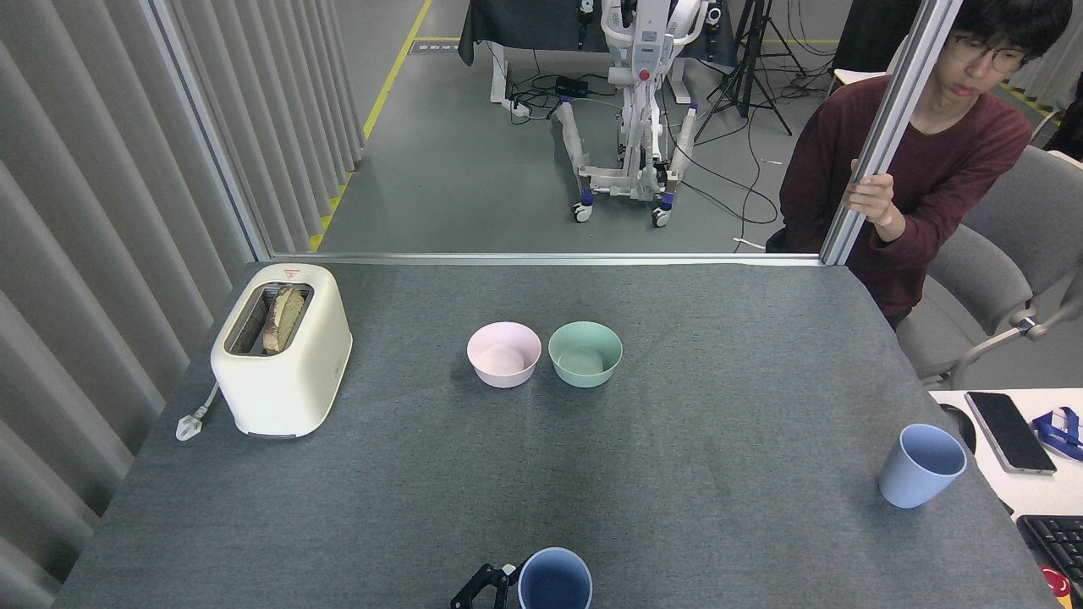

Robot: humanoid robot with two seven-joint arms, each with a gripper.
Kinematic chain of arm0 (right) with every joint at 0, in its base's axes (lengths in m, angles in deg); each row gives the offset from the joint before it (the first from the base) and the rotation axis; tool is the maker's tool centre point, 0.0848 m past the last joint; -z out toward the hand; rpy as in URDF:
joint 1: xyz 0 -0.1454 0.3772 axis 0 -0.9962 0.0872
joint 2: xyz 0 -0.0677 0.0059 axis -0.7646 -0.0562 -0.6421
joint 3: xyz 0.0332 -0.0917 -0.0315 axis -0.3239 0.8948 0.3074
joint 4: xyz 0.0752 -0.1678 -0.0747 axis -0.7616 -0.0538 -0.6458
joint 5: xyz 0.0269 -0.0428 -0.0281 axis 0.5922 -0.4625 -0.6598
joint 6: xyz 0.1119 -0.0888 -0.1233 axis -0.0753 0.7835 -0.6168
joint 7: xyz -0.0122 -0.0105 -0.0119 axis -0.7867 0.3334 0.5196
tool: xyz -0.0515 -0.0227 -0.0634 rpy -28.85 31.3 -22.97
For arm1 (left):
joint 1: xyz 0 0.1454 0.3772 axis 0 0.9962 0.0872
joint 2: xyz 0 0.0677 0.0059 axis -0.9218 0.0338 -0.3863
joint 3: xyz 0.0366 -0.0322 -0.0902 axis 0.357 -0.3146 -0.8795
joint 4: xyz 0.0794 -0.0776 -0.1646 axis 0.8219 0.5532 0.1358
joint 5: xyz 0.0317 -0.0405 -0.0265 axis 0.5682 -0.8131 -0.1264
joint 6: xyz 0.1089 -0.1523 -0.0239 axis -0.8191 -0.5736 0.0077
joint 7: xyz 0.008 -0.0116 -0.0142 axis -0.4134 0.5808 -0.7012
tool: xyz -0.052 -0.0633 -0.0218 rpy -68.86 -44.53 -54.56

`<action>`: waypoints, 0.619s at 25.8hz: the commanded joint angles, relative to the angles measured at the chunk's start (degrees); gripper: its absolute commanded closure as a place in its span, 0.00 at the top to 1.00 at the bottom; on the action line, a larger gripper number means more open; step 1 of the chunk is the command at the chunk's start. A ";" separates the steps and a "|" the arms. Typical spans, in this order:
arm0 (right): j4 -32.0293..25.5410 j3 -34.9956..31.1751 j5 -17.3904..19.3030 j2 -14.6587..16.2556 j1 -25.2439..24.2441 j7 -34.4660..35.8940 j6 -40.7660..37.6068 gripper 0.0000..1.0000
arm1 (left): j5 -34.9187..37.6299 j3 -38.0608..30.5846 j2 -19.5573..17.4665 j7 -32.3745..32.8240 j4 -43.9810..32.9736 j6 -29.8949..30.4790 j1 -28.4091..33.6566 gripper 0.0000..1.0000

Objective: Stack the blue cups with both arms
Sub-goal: 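Carry the blue cup with the left gripper toward the table center nearer the robot, then lower the blue cup onto the table and open the left gripper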

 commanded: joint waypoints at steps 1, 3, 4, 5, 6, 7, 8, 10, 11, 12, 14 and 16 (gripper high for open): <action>-0.03 0.00 0.01 0.00 0.00 0.19 0.00 1.00 | -0.08 -0.23 0.06 -0.22 0.13 -0.02 -0.08 1.00; 0.06 0.00 0.01 0.00 0.00 0.19 0.00 1.00 | -0.08 -0.23 -0.03 -0.22 0.22 -0.02 -0.08 1.00; -0.03 0.00 0.01 0.00 0.00 0.19 0.00 1.00 | -0.08 -0.23 -0.12 -0.31 0.57 -0.02 -0.08 1.00; -0.03 -0.09 0.01 0.00 0.00 0.19 0.00 1.00 | -0.08 -0.23 -0.12 -0.31 0.84 -0.02 -0.08 1.00; 0.06 -0.09 0.01 0.00 0.00 0.19 0.00 1.00 | -0.08 -0.23 -0.12 -0.39 0.84 -0.02 -0.08 1.00; 0.06 -0.09 0.01 0.00 0.00 0.19 -0.09 1.00 | -0.08 -0.32 -0.20 -0.74 1.10 -0.10 -0.17 1.00; 0.06 -0.09 0.01 0.00 0.00 0.19 -0.09 1.00 | -0.17 -0.32 -0.20 -1.01 1.45 -0.10 -0.17 1.00; 0.06 -0.09 0.01 0.00 0.00 0.19 -0.09 1.00 | -0.43 -0.40 -0.20 -1.10 1.63 -0.28 -0.26 1.00; 0.06 0.00 0.01 0.00 0.00 0.19 -0.09 1.00 | -0.44 -0.84 -0.29 -1.18 1.72 -0.37 -0.26 1.00; -0.03 0.00 0.01 0.00 0.00 0.19 -0.09 1.00 | -0.44 -1.46 -0.20 -1.18 1.80 -0.37 -0.17 1.00; 0.06 0.00 0.01 0.00 0.00 0.19 -0.09 1.00 | -0.52 -2.51 -0.03 -1.18 2.42 -0.37 -0.17 1.00; -0.03 0.00 0.01 0.00 0.00 0.19 -0.09 1.00 | -0.79 -3.04 0.15 -1.10 2.68 -0.63 -0.26 1.00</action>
